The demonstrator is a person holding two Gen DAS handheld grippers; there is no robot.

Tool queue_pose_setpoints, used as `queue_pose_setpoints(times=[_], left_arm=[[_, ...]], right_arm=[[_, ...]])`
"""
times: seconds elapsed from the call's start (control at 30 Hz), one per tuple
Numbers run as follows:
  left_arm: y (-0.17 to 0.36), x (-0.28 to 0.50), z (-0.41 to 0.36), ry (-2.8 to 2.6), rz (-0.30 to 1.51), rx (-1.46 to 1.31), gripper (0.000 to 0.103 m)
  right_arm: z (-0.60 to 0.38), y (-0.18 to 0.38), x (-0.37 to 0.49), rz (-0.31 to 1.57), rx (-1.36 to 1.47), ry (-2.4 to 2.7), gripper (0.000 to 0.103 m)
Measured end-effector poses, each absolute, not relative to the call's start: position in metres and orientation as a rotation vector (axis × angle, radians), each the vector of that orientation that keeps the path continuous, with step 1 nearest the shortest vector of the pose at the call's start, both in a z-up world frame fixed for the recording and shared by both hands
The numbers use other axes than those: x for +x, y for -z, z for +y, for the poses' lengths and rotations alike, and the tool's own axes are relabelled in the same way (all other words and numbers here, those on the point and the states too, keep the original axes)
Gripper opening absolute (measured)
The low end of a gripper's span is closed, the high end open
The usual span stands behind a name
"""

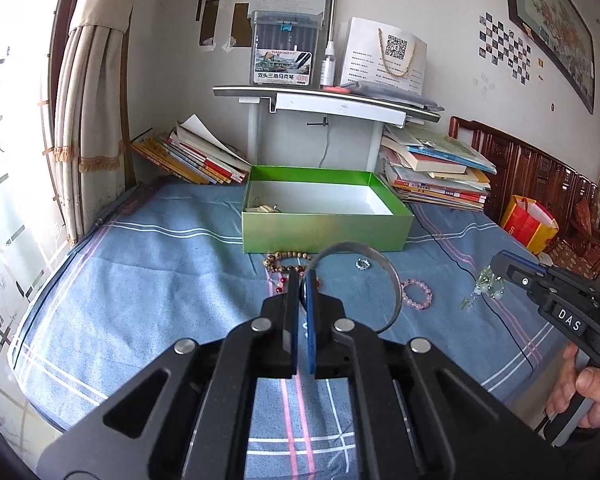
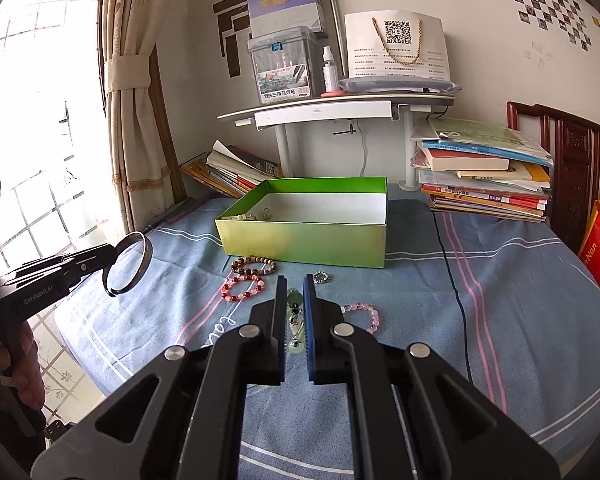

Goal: Organize jewelry
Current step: 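Lift the bangle with the left tool while the right tool carries the charm toward the box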

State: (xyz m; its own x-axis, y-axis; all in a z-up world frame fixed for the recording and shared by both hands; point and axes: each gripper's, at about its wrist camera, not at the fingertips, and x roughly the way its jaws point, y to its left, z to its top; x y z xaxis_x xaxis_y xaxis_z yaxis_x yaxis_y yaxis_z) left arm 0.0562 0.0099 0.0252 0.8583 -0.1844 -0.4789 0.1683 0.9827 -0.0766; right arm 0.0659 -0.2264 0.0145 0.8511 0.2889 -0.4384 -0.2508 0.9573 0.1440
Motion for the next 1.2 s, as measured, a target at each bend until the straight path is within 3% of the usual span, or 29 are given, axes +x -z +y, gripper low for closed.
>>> queue_pose_setpoints(times=[1.2], left_arm=[[-0.001, 0.078, 0.003, 0.203, 0.601, -0.028, 0.004]], right_arm=[[-0.23, 0.003, 0.079, 0.523, 0.101, -0.277, 0.008]])
